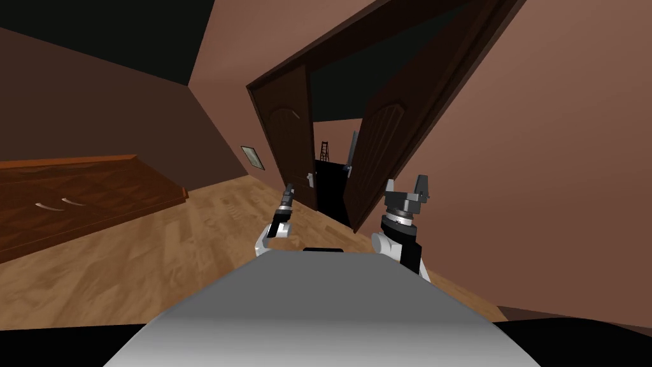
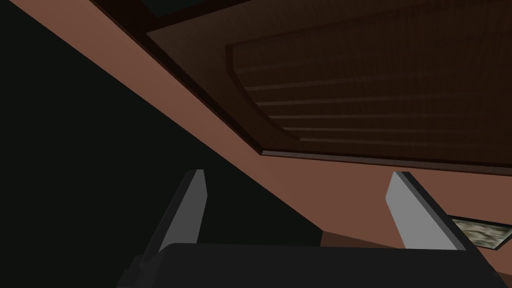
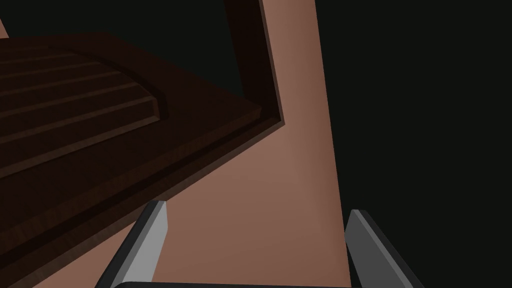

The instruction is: Push the door open

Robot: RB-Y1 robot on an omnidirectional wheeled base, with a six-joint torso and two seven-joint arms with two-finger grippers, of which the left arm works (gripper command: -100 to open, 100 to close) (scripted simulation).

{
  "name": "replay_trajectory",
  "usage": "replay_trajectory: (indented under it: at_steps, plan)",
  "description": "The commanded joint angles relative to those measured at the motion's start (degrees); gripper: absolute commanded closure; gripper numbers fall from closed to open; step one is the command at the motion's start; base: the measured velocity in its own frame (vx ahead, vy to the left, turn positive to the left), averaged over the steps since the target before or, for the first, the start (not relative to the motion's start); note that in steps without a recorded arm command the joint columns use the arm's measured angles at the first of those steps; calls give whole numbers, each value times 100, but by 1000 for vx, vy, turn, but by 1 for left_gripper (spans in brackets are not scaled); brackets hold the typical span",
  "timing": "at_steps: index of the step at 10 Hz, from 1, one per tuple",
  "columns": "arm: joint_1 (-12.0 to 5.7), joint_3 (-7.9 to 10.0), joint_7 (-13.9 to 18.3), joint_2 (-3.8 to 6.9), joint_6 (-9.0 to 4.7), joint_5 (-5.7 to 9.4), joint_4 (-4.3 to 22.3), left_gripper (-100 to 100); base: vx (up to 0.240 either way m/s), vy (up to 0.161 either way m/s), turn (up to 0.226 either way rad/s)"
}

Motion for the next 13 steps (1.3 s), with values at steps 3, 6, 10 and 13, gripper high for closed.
replay_trajectory:
  at_steps: [3,6,10,13]
  plan:
    - [-346,90,14,9,36,51,580,-100,60,136,-158]
    - [-635,167,31,7,53,95,1073,-100,57,118,-153]
    - [-1020,271,53,-11,76,155,1732,-100,56,132,-152]
    - [-1305,348,69,-37,93,200,2219,-100,38,135,-151]
